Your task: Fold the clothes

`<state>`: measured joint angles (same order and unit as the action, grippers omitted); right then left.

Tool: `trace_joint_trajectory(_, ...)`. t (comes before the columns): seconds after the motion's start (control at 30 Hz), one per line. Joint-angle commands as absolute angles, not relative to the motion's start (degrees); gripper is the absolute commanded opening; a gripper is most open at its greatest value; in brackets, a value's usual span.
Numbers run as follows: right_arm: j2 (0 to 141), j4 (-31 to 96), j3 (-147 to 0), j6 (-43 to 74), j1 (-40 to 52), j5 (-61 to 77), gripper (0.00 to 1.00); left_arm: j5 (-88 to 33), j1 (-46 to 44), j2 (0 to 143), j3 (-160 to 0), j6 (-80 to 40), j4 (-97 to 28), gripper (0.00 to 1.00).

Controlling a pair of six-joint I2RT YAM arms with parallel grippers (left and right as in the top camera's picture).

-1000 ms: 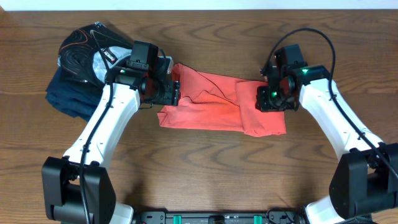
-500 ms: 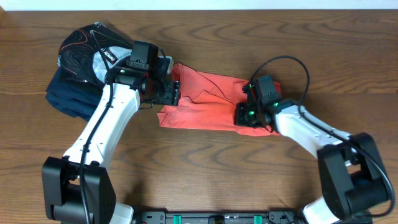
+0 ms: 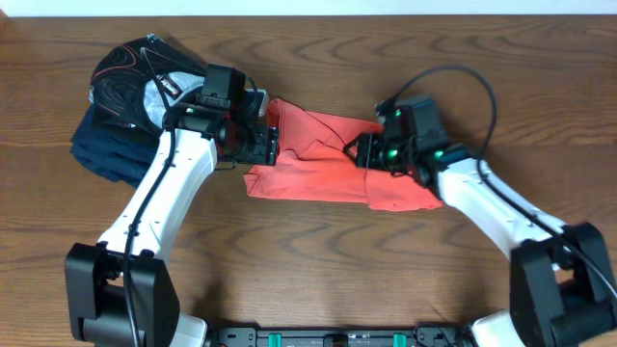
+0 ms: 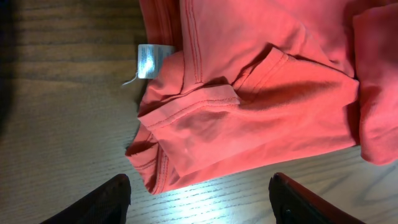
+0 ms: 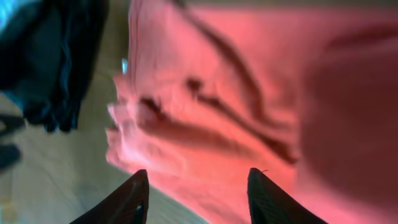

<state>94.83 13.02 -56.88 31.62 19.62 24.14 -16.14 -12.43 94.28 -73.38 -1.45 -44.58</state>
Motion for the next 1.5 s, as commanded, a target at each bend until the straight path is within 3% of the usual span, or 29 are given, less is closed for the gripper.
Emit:
trace_joint_trajectory(0.0,94.5,14.5,-57.8,30.6,19.6,15.9,0.52,-15.6,-12.3,93.8,-74.6,-1.1,-44.7,0.73)
trace_joint_trajectory(0.1,95.4,15.6,-57.8,30.9,20.7,9.3,0.57,-15.6,-12.3,93.8,-74.6,-1.1,-44.8,0.73)
trace_joint_trajectory(0.23,97.8,16.3,-57.8,32.2,22.7,1.8,0.5,-15.6,-12.3,93.8,-74.6,-1.1,-44.8,0.73)
trace_joint_trajectory(0.53,103.6,16.2,-57.8,34.3,26.1,-6.9,0.49,-15.6,-12.3,93.8,-74.6,-1.1,-44.7,0.73)
trace_joint_trajectory(0.57,104.3,16.2,-57.8,34.3,26.1,-7.3,0.47,-15.6,-12.3,93.8,-74.6,-1.1,-44.7,0.73)
trace_joint_trajectory(0.8,105.7,13.3,-58.9,36.6,25.8,-7.5,0.09,-15.6,-12.3,93.8,-74.6,-1.1,-44.8,0.73)
trace_joint_trajectory(0.97,105.7,14.2,-62.6,41.3,24.8,-6.3,0.01,-15.6,-12.3,93.8,-74.6,-1.1,-44.9,0.73)
trace_joint_trajectory(1.07,105.7,13.6,-63.3,42.5,24.6,-6.1,0.01,-15.6,-12.3,93.8,-74.6,-1.1,-45.0,0.73)
trace_joint_trajectory(1.13,105.9,13.3,-63.2,42.9,24.8,-6.2,0.02,-15.6,-12.3,93.8,-74.6,-1.1,-44.9,0.73)
trace_joint_trajectory(1.17,106.1,13.2,-63.2,43.3,25.0,-6.1,0.08,-15.6,-12.3,93.8,-74.6,-1.1,-44.9,0.73)
trace_joint_trajectory(1.2,106.3,13.2,-63.2,43.3,25.2,-6.0,0.18,-15.6,-12.3,93.8,-74.6,-1.1,-44.9,0.73)
trace_joint_trajectory(1.23,106.8,13.2,-63.2,43.2,25.4,-6.0,0.37,-15.6,-12.3,93.8,-74.6,-1.1,-44.9,0.73)
trace_joint_trajectory(1.3,107.0,13.6,-63.2,42.2,25.6,-6.0,0.54,-15.6,-12.3,93.8,-74.6,-1.1,-44.9,0.73)
trace_joint_trajectory(1.47,102.7,15.1,-63.3,30.7,23.2,-4.7,0.58,-15.6,-12.3,93.8,-74.4,-1.1,-45.7,0.73)
